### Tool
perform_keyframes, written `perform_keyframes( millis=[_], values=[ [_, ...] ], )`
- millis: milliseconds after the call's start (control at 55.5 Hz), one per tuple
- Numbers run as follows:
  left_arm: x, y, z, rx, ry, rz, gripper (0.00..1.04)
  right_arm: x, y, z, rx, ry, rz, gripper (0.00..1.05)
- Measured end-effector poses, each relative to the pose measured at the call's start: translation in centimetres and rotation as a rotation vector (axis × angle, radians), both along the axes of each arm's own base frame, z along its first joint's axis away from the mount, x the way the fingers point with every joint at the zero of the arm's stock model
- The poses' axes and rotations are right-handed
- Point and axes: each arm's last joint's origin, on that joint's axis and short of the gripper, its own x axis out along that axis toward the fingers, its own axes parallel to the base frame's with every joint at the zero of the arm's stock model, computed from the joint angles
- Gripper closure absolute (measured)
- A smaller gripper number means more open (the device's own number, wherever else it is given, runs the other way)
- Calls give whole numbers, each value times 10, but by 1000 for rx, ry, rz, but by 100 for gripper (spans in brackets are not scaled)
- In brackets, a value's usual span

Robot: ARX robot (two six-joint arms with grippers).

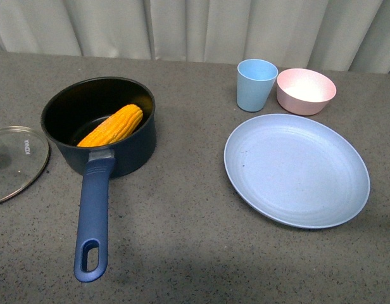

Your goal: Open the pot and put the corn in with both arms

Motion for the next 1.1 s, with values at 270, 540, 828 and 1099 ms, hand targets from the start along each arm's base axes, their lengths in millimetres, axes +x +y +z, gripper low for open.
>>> perform_keyframes(
  millis=[270, 540, 828, 1099],
  values=[
    [0, 0, 0, 0, 0, 0, 7, -25, -8, 1, -3, -2, -17, 104],
    [0, 0, 0, 0, 0, 0, 7, -44, -8, 1, -3, -4, -17, 104],
    [0, 0, 0, 0, -1, 0, 7, -56, -8, 5, -3, -16, -17, 104],
    [0, 0, 0, 0, 0, 0, 7, -65, -8, 7, -3, -25, -16, 104]
  ],
)
